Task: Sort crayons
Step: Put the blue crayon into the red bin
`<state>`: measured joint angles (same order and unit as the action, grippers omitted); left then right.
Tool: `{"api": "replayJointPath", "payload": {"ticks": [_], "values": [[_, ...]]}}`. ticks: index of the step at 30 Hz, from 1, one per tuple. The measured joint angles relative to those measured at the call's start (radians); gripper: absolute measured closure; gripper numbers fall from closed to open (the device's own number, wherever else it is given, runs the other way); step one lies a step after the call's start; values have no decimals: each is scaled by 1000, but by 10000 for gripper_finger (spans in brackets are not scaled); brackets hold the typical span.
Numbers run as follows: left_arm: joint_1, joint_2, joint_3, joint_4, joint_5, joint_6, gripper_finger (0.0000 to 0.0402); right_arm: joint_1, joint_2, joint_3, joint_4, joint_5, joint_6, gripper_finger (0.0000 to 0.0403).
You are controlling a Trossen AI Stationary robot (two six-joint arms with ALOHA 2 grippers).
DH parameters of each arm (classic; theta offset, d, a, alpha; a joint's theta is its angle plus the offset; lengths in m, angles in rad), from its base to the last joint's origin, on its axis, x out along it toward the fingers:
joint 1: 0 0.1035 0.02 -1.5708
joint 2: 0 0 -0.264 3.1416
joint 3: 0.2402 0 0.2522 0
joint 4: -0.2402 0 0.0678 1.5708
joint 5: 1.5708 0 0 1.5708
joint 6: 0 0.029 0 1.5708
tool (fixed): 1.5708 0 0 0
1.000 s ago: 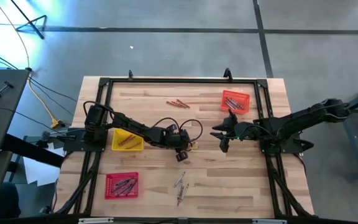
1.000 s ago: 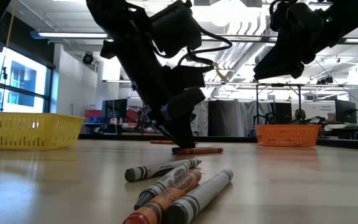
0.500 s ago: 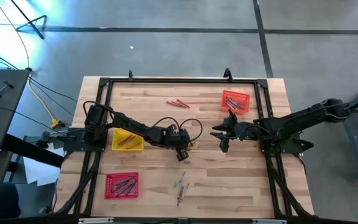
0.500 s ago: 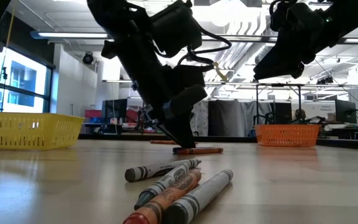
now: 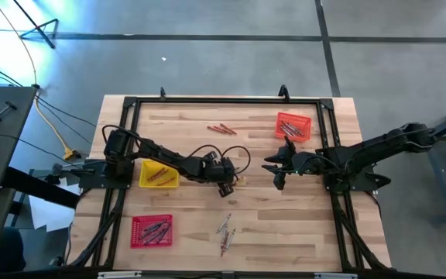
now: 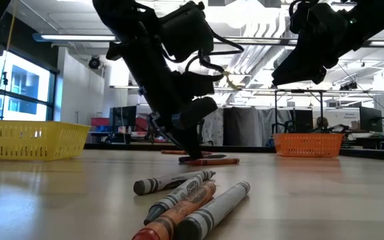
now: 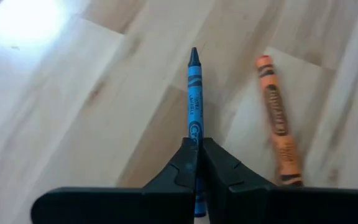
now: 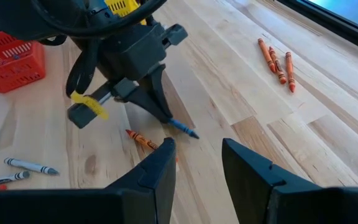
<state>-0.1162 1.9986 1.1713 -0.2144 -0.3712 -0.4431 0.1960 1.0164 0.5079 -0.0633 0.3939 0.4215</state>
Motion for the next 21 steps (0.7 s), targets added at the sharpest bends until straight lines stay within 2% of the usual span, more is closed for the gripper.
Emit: {"api": "replayJointPath", "payload": {"ticks": [7,11,15,18,21], "values": [[1,-49,1,-11,-5,0,401,0,0,0,-1,0,-3,277],[-11,-132,3,-39,0,-1,401,0,0,0,-1,-1,-3,277],[-49,-255,4,-141,20,-34,401,0,0,0,0,-2,-3,277],[-94,-357,4,-272,59,-129,401,0,0,0,-2,-3,-3,277],[-151,-456,4,-413,108,-301,401,0,0,0,-4,-4,-3,277]]}}
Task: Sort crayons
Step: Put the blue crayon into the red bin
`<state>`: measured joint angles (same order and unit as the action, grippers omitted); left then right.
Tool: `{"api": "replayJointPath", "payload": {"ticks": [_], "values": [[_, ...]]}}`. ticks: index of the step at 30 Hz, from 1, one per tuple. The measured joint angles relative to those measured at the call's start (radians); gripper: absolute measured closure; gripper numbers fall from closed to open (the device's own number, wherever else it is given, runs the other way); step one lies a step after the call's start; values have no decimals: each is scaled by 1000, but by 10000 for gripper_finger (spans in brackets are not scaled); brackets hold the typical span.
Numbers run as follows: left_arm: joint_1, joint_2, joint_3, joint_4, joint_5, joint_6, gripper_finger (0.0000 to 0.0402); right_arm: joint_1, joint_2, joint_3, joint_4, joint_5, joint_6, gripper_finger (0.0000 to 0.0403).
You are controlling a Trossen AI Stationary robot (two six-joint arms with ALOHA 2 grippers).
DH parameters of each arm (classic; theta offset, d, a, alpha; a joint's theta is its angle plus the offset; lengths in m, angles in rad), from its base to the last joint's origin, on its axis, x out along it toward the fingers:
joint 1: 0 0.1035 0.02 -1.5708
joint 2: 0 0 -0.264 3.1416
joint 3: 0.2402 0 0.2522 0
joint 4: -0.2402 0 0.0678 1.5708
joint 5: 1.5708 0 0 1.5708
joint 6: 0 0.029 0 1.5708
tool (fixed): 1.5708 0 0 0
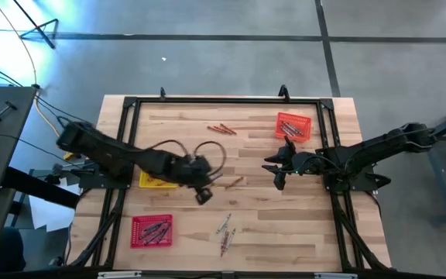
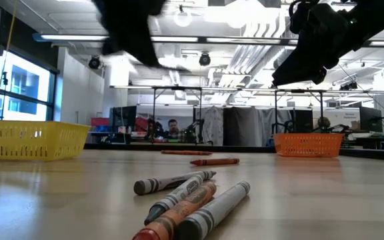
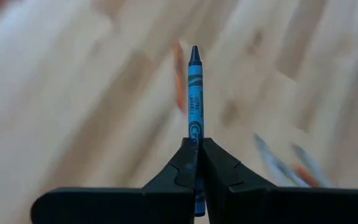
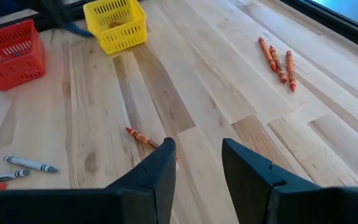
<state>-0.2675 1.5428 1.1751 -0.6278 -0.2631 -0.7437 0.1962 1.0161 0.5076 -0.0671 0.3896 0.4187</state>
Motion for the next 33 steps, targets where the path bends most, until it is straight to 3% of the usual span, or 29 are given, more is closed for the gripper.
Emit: {"api": "replayJointPath", "payload": {"ticks": [9,21,29,33], "values": [[-263,-174,0,-210,146,-471,401,0,0,0,-3,0,0,277],[-596,-125,0,-396,203,-1030,401,0,0,0,8,1,-34,277],[-710,-100,-60,-394,202,-1320,401,0,0,0,34,1,-34,277],[-745,-72,-97,-369,206,-1376,401,0,0,0,36,2,-34,277]]}}
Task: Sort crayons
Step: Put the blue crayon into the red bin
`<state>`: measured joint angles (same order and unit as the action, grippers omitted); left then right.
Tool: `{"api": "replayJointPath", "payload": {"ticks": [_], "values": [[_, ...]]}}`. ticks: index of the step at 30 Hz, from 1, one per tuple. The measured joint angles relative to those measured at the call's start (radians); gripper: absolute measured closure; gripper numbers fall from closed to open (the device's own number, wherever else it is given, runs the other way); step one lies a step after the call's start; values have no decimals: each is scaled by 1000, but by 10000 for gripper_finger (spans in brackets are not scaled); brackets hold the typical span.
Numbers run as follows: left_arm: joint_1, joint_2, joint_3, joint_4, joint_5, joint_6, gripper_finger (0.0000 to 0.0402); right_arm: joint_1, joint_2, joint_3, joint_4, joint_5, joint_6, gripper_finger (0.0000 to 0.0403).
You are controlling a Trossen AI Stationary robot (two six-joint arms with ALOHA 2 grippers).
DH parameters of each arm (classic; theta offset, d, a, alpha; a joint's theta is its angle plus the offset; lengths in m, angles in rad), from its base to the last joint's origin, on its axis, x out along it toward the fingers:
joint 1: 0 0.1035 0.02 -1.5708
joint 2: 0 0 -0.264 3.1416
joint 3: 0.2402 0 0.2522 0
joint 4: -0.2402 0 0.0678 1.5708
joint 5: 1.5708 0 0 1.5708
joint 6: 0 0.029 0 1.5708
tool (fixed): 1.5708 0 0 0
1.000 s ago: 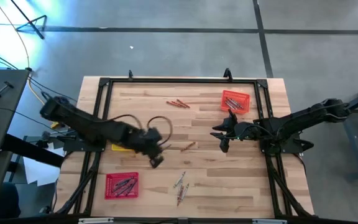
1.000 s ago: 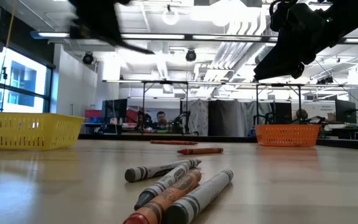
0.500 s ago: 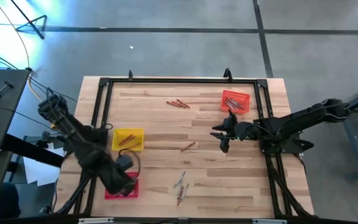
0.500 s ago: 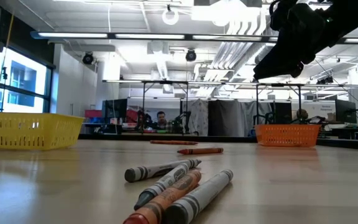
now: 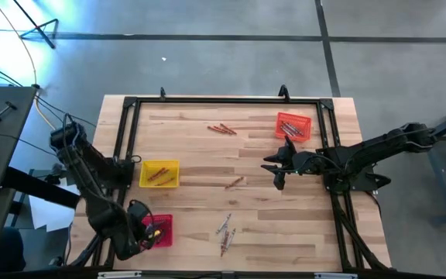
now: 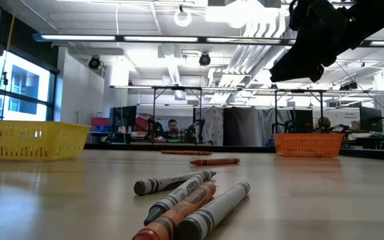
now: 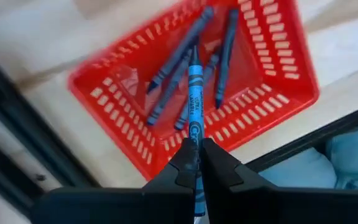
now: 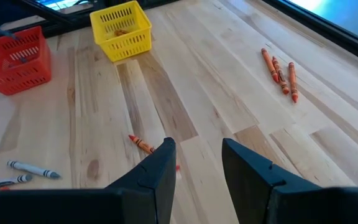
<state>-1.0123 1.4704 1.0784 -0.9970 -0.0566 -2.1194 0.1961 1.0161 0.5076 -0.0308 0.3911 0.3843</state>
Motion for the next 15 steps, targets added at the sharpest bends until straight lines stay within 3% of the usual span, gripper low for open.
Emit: {"api": "replayJointPath", "payload": {"ticks": [15], "values": [[-12,158,-20,50,1,36,390,0,0,0,6,35,0,277]]}}
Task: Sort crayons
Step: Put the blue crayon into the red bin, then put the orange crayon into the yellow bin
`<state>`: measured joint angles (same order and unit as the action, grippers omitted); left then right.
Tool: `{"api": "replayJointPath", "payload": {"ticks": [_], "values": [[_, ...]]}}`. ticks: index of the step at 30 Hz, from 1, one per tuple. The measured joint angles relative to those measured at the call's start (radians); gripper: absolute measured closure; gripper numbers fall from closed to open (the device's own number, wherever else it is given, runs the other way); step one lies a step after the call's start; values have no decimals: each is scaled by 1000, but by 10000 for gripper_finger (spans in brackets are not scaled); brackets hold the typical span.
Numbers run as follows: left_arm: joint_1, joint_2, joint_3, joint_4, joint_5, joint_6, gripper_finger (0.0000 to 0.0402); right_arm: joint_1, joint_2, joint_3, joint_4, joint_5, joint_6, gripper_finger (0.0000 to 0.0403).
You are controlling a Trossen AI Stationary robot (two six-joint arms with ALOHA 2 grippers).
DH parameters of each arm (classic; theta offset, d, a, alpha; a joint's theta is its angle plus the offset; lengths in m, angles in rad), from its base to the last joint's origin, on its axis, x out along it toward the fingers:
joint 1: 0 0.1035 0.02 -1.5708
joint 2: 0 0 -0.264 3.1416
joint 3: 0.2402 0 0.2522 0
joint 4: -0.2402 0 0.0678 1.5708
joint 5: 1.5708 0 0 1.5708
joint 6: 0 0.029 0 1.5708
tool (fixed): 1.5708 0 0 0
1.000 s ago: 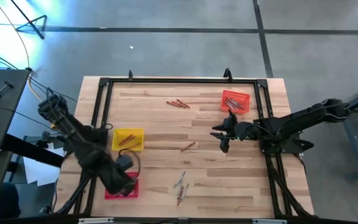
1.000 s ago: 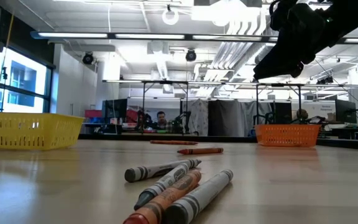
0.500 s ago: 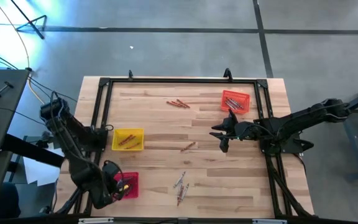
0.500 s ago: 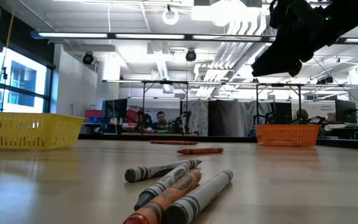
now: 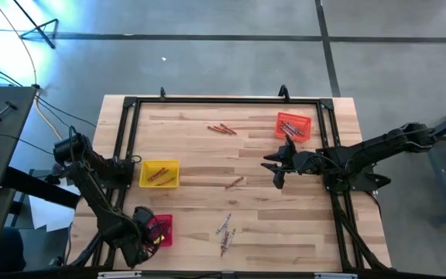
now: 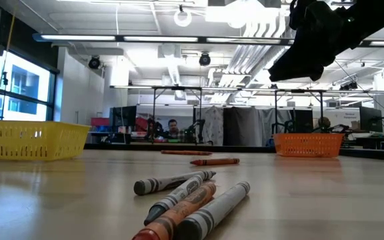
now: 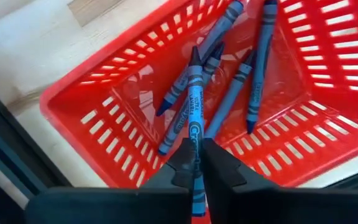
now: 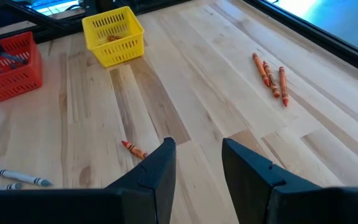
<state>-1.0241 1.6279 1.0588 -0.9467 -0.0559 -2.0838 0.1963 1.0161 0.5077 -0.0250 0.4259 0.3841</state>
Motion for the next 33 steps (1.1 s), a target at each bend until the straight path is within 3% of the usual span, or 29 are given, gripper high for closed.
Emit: {"api": "replayJointPath", "payload": {"ticks": [13,23,28,33], "values": [[10,0,0,29,0,53,320,0,0,0,0,0,0,277],[121,-47,28,19,100,210,316,0,0,0,0,0,0,277],[195,-65,75,24,-12,388,316,0,0,0,0,-1,0,277],[311,-68,105,34,-191,609,316,0,0,0,1,-1,0,277]]}}
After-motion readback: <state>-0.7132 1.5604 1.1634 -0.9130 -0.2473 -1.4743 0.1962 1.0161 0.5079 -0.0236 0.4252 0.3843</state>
